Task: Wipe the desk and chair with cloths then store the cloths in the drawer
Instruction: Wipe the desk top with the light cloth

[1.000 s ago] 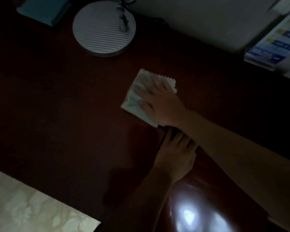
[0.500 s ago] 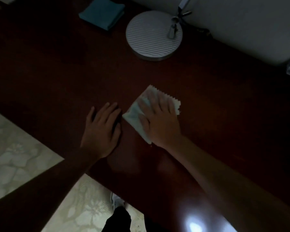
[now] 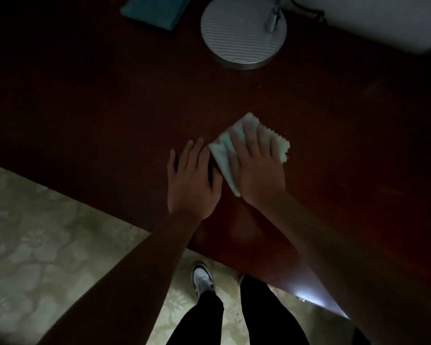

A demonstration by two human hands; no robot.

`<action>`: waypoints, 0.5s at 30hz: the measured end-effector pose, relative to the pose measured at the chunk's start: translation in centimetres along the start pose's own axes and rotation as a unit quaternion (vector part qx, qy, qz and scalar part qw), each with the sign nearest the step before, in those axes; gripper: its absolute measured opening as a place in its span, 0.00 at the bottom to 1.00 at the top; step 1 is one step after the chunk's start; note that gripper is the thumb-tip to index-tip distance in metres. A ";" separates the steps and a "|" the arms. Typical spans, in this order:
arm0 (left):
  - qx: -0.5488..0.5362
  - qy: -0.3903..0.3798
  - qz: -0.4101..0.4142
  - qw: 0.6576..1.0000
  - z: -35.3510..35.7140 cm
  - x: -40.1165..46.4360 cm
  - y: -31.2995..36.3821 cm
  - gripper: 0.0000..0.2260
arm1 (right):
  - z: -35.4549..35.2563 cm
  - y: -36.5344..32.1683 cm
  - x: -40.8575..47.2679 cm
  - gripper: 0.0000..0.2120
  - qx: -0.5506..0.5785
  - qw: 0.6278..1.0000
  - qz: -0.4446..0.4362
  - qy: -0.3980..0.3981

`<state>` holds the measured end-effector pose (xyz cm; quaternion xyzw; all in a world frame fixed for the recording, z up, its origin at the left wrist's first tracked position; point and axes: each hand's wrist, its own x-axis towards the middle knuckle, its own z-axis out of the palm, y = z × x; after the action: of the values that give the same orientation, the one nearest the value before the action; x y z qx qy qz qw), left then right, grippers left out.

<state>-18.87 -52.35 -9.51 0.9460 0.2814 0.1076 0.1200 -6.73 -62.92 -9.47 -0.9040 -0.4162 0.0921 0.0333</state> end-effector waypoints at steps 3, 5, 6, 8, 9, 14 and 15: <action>-0.012 -0.015 -0.002 1.000 -0.1 0.1 0.2 0.22 | -0.1 5.8 -4.6 0.29 -0.027 0.992 0.121 0.007; -0.010 -0.020 0.001 1.000 -0.2 0.1 0.1 0.22 | -0.7 9.1 -5.7 0.31 0.003 0.970 0.242 0.025; -0.010 -0.020 0.005 1.000 -0.2 0.1 0.1 0.22 | -0.9 9.8 -5.6 0.30 0.024 0.957 0.287 0.034; -0.009 -0.021 0.006 1.000 -0.2 0.1 0.1 0.22 | -1.0 8.5 -4.7 0.29 0.042 0.943 0.326 0.059; -0.005 -0.021 0.006 1.000 -0.2 0.1 0.1 0.22 | -0.9 6.9 -4.4 0.29 0.047 0.943 0.324 0.067; 0.005 -0.018 0.015 1.000 -0.1 0.1 -0.2 0.22 | 1.4 -3.9 -7.6 0.27 0.010 0.986 0.159 0.058; 0.007 -0.018 0.016 1.000 0.0 0.0 -0.3 0.22 | 1.6 -4.6 -8.8 0.26 0.009 0.992 0.120 0.048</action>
<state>-19.03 -52.07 -9.56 0.9528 0.2651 0.0905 0.1170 -16.11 -66.62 -9.19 -0.9503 -0.3021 0.0555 0.0504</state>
